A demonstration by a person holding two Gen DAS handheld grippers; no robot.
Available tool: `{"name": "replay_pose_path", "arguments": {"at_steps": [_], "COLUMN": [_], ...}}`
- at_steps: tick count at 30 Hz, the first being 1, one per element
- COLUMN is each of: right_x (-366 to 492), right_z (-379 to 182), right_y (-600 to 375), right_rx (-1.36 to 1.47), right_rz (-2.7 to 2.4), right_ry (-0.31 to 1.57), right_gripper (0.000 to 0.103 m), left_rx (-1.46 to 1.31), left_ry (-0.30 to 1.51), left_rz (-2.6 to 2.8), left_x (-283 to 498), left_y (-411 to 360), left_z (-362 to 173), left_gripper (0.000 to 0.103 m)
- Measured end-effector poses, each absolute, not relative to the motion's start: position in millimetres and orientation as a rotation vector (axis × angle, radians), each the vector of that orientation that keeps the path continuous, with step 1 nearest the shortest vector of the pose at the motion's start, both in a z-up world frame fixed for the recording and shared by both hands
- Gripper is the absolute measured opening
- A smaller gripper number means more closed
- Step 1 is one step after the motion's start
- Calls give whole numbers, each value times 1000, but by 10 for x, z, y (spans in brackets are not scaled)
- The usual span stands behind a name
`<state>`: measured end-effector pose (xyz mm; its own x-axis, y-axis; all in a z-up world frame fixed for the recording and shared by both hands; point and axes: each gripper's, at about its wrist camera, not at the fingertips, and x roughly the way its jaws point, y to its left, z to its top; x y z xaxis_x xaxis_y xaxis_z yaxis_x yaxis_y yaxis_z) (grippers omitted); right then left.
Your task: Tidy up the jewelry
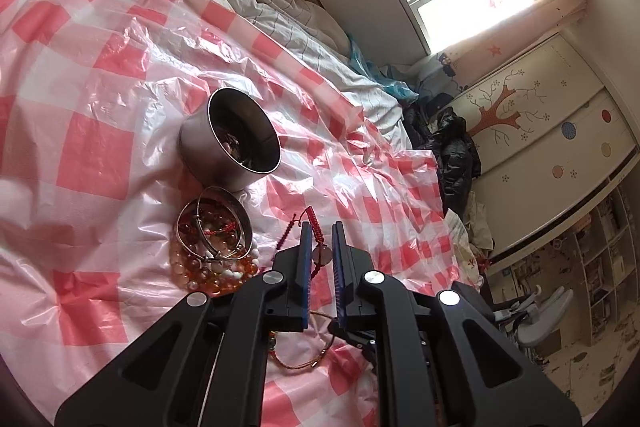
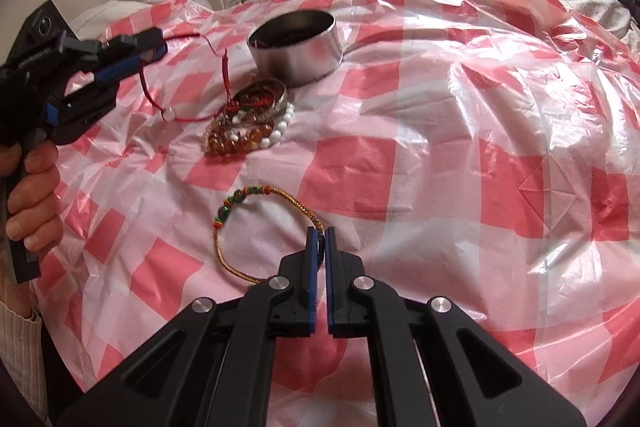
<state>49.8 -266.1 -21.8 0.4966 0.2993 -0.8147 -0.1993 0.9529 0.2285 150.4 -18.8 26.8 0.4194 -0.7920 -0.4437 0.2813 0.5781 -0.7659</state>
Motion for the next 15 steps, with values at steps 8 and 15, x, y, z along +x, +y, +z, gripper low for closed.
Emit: {"name": "replay_pose_path", "arguments": {"at_steps": [8, 15], "right_x": [586, 936], "right_z": [295, 586], "right_y": [-2842, -2875], "right_rx": [258, 319], "right_rz": [357, 374], "right_ry": [762, 675], "right_gripper": [4, 4], "left_rx": [-599, -591], "left_ry": [882, 848], "left_rz": [-718, -721], "left_x": [1577, 1893], "left_y": [-265, -377], "left_z": [389, 538], "left_gripper": [9, 9]}}
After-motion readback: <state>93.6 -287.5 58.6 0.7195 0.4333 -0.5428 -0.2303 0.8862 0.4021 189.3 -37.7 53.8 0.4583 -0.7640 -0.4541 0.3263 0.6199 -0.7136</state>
